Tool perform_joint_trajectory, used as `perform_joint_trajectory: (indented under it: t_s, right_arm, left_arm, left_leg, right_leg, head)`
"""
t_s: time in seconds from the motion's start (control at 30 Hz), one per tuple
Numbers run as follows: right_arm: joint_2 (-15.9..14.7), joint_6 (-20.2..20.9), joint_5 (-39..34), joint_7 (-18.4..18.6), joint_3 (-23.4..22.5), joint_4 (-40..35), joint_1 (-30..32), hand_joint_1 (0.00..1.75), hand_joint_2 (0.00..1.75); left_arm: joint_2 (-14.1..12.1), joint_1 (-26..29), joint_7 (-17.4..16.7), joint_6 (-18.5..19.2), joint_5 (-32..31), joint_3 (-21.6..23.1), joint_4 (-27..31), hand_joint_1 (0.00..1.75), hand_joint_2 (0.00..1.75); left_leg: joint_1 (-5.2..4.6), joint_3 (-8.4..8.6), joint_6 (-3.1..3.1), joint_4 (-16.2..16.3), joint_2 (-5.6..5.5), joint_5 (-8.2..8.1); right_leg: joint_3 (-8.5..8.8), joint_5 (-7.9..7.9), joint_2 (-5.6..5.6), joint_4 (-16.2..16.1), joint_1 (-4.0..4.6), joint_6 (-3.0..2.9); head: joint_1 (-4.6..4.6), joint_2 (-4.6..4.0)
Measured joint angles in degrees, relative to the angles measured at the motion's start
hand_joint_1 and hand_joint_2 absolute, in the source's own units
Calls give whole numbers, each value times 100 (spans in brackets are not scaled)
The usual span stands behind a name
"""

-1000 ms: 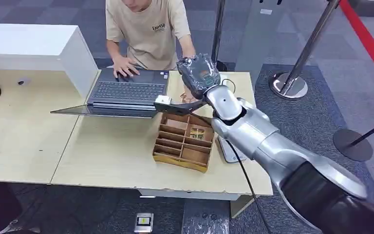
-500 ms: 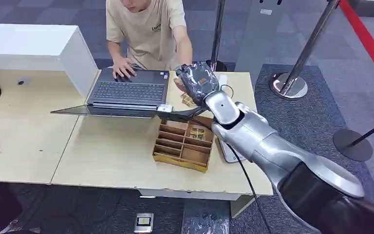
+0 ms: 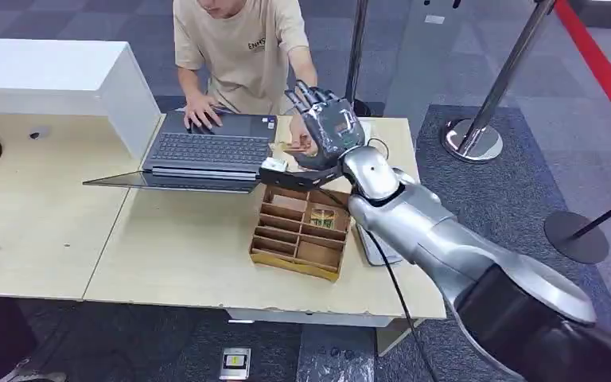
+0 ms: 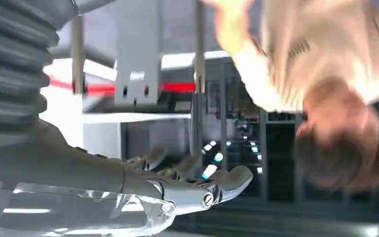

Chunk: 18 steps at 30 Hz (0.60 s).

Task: Pass the card to the sensor for recognition and then transmit it.

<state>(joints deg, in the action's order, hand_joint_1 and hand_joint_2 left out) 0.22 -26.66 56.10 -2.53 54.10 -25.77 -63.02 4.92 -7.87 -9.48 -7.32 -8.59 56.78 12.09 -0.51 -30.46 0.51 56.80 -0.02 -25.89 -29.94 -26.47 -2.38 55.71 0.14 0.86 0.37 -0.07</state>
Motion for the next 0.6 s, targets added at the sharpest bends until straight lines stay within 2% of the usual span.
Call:
perform_joint_trajectory:
  t_s: [0.03,0.07,0.13,0.17,0.3,0.47,0.6]
  right_arm:
    - [-2,-26,-35,-11,-11,-4,3,0,0]
    - [-20,-341,-496,-166,-157,-67,58,0,0]
    - [-37,-1042,-1928,-693,-890,-654,611,0,0]
    - [-26,-1111,-2110,-741,-999,-821,741,0,0]
    - [109,-1306,-2729,-951,-1384,-1535,1407,0,0]
    - [186,-1301,-2681,-728,-1578,-2528,2186,0,0]
    - [175,-1242,-3079,-573,-1694,-3400,2806,0,0]
  left_arm:
    - [0,0,0,0,0,0,0,0,0]
    - [0,0,-11,6,-4,2,0,0,0]
    - [0,5,-66,28,-9,2,-2,0,0]
    - [0,9,-79,15,22,2,-2,0,0]
    - [0,80,-109,-129,219,-9,-2,0,0]
    - [2,134,-131,-118,157,-9,-2,0,0]
    - [2,153,-184,-39,76,-9,-2,0,0]
  left_leg:
    - [0,0,0,0,0,0]
    - [0,0,0,0,1,0]
    - [0,-1,0,0,-1,0]
    - [0,-1,0,0,-1,0]
    - [2,1,-1,0,-1,-1]
    - [5,1,-2,-1,-2,-2]
    - [4,1,-2,-1,-1,-2]
  right_leg:
    - [0,0,0,0,0,0]
    - [0,0,0,0,0,0]
    - [2,0,0,0,0,0]
    - [2,0,0,0,0,0]
    - [0,-1,1,0,3,-1]
    - [0,-3,1,0,6,-3]
    - [0,-3,0,-1,5,-3]
  head:
    - [0,0]
    - [-2,0]
    - [0,0]
    - [0,0]
    - [-4,0]
    - [-2,0]
    - [0,0]
